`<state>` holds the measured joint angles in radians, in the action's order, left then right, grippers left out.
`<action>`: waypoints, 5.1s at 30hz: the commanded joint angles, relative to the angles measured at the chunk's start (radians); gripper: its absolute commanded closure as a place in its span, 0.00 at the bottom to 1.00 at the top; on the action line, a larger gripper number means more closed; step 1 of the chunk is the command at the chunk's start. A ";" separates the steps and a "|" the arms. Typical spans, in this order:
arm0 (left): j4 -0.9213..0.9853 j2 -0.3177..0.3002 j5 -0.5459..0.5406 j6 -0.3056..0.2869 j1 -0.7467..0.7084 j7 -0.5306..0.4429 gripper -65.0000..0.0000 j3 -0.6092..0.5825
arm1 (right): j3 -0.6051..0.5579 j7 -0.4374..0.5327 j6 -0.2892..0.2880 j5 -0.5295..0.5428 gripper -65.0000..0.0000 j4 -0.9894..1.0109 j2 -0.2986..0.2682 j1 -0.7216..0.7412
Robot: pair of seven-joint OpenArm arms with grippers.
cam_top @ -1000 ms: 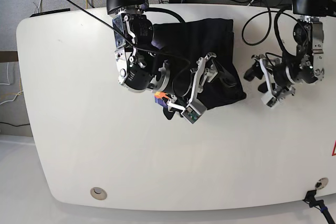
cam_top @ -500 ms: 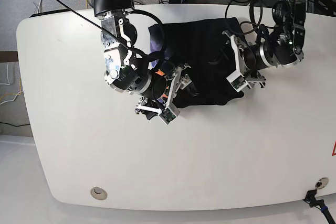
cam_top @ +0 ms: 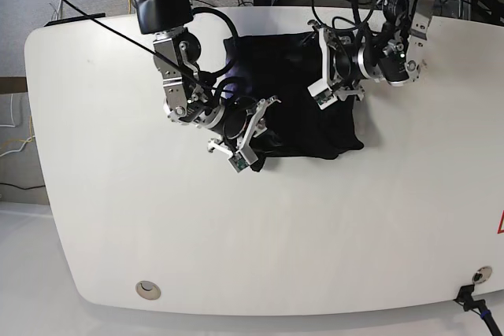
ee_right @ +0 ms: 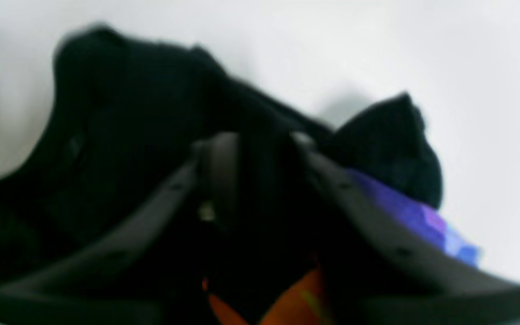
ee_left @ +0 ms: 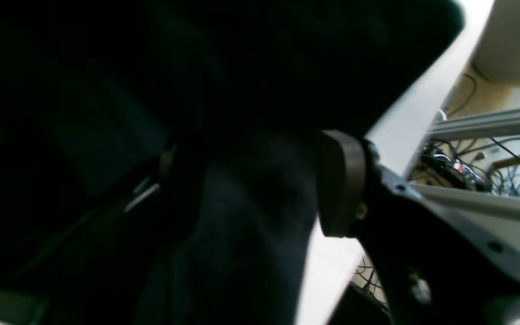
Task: Fold the T-shirt properly
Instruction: 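Lift and fold the bundle over with both grippers, then lay the folded shirt flat and open both grippers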
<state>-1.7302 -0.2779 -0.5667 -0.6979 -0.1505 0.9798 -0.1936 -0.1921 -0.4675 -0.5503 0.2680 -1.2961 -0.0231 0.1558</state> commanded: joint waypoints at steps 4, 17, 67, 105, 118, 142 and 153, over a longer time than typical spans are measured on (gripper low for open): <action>0.155 -0.027 0.058 0.000 0.130 -0.025 0.46 0.004 | 0.073 0.056 -0.001 0.007 0.97 0.037 -0.045 -0.011; 0.264 -0.021 0.107 0.000 0.349 -0.025 0.46 0.006 | 0.170 -0.081 0.000 -0.008 0.98 -0.399 -0.004 -0.281; -0.132 0.032 0.112 0.000 0.044 -0.022 0.46 -0.106 | 0.046 -0.107 -0.007 -0.039 1.00 -0.132 0.004 0.060; 0.316 0.022 0.112 0.000 0.312 -0.108 0.86 -0.074 | 0.211 -0.010 -0.001 -0.042 1.00 -0.248 -0.114 -0.203; 0.316 0.022 0.112 0.000 0.352 -0.109 0.85 -0.074 | 0.207 -0.067 -0.001 -0.037 1.00 -0.354 -0.076 -0.305; 0.019 -0.114 0.109 0.000 0.291 -0.085 0.85 -0.065 | 0.208 -0.069 0.000 -0.043 1.00 -0.613 -0.041 -0.376; -0.196 -0.134 0.110 0.000 -0.133 -0.296 0.86 0.355 | 0.317 0.166 0.112 -0.114 1.00 -0.678 -0.048 -0.545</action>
<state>-1.9079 -0.4221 -0.4427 -0.6971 -0.2539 0.7971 0.1226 0.1146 -0.3569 -0.4381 0.1802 -1.9556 -0.0753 -0.3660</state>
